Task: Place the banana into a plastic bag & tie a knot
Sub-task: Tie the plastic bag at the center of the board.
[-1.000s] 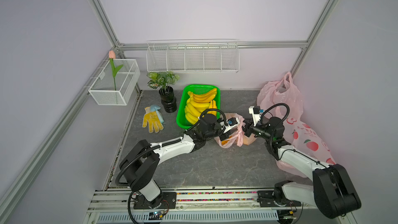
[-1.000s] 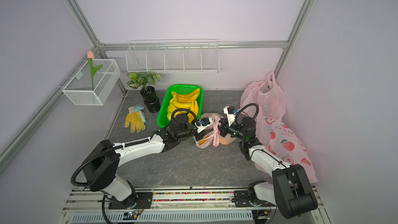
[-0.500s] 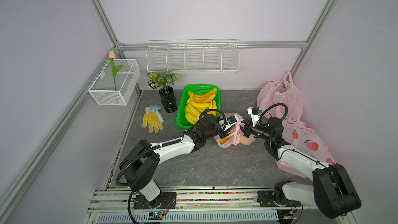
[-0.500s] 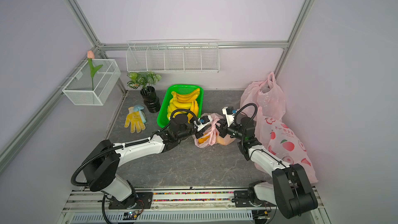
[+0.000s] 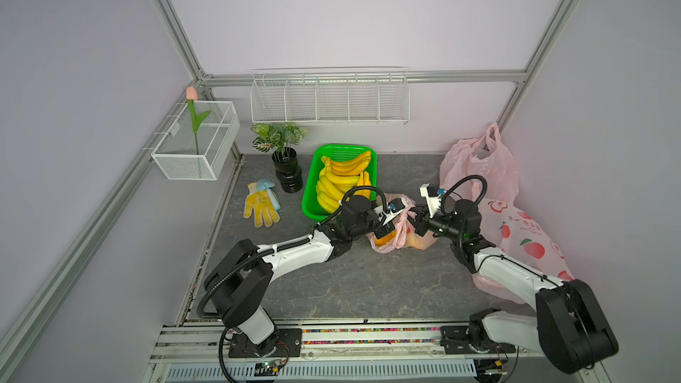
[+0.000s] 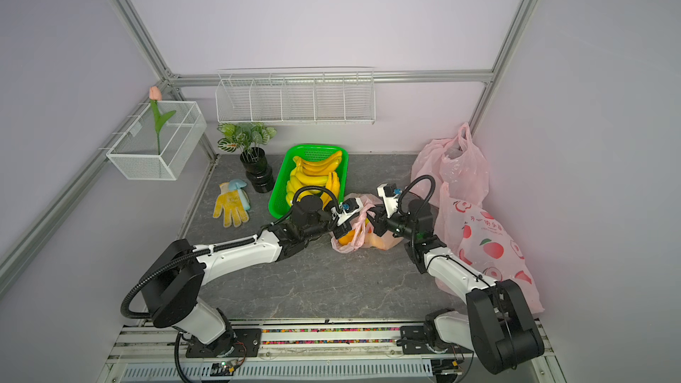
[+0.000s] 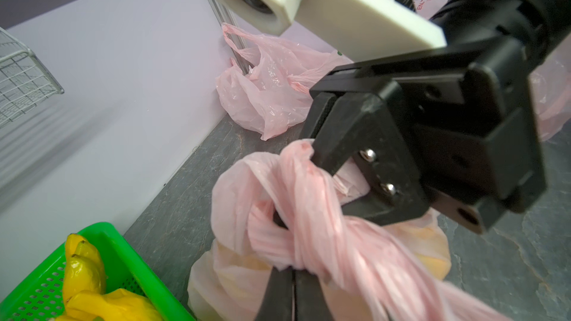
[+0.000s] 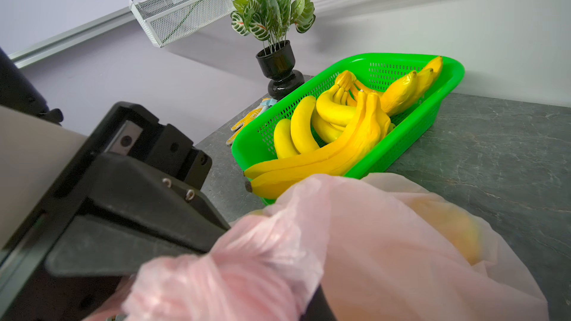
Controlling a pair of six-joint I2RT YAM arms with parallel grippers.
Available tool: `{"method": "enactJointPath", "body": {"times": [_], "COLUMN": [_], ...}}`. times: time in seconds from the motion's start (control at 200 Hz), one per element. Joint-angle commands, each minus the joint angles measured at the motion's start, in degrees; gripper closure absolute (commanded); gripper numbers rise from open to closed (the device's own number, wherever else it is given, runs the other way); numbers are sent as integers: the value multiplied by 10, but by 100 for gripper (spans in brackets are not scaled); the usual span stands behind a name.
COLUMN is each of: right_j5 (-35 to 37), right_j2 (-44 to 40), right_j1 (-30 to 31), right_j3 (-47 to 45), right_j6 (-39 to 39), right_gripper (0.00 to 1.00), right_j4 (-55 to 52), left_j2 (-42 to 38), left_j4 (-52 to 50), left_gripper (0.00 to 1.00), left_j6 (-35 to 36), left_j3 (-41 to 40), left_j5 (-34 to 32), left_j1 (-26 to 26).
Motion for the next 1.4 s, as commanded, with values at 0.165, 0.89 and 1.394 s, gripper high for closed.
{"method": "enactJointPath", "body": {"times": [0.165, 0.89, 1.394], "right_j5": [61, 294, 417], "right_j2": [-52, -226, -320], "right_j1": [2, 186, 162], "right_j3": [-7, 36, 36], "right_j6": [-13, 32, 28], "right_gripper": [60, 34, 28], "right_j4": [-48, -320, -428], "left_j2": [-28, -22, -28], "left_j4": [17, 35, 35], "left_gripper": [100, 100, 100], "left_j6": [-32, -56, -62], "left_j3": [1, 7, 3], "left_j5": [-49, -115, -116], "left_j1": [-1, -1, -1]}}
